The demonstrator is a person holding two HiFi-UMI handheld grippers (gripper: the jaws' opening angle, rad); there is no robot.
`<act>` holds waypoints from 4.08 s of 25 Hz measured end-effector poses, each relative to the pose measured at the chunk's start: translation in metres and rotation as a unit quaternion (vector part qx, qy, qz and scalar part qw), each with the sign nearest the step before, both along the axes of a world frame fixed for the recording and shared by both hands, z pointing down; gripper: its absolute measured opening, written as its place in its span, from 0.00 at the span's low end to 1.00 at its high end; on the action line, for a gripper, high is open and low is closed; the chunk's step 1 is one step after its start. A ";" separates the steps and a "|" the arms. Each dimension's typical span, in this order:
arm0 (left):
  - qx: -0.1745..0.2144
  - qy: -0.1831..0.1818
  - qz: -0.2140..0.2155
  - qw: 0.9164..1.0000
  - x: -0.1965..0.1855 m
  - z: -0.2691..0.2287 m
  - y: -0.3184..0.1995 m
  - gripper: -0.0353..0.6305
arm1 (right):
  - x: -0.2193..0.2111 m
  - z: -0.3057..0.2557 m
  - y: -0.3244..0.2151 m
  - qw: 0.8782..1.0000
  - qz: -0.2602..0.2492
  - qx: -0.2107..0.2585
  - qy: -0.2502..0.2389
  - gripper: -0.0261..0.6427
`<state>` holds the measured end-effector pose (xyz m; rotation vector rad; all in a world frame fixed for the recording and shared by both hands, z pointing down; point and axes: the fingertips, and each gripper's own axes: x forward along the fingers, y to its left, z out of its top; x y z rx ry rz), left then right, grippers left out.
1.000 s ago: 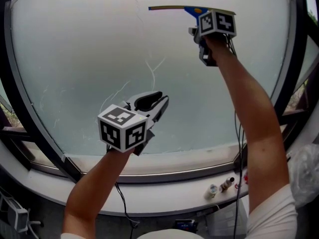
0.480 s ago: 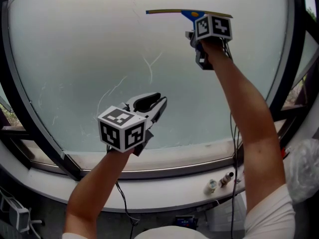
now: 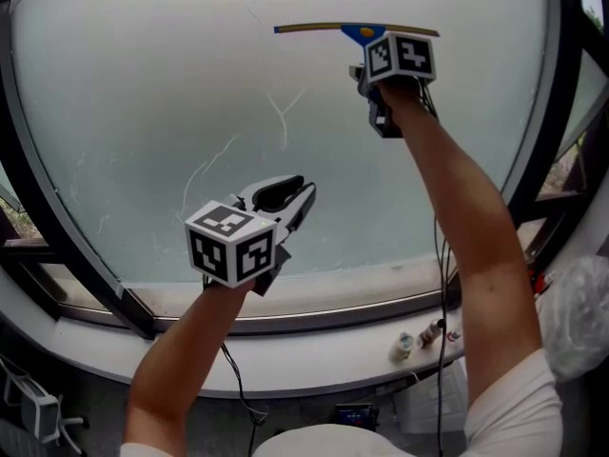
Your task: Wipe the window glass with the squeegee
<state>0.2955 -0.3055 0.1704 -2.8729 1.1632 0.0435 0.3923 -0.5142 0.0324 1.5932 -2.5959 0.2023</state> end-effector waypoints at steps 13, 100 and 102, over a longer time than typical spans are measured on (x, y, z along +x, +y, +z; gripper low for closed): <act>-0.023 0.006 -0.005 1.000 -0.003 0.021 0.000 0.21 | 0.005 0.047 0.002 1.000 0.003 -0.023 0.013 0.17; -0.187 0.039 -0.017 0.981 -0.005 0.202 0.005 0.21 | 0.006 0.330 0.021 0.982 -0.011 -0.182 0.046 0.16; -0.189 0.039 -0.018 0.981 -0.006 0.204 0.004 0.21 | 0.006 0.335 0.020 0.981 -0.011 -0.186 0.045 0.16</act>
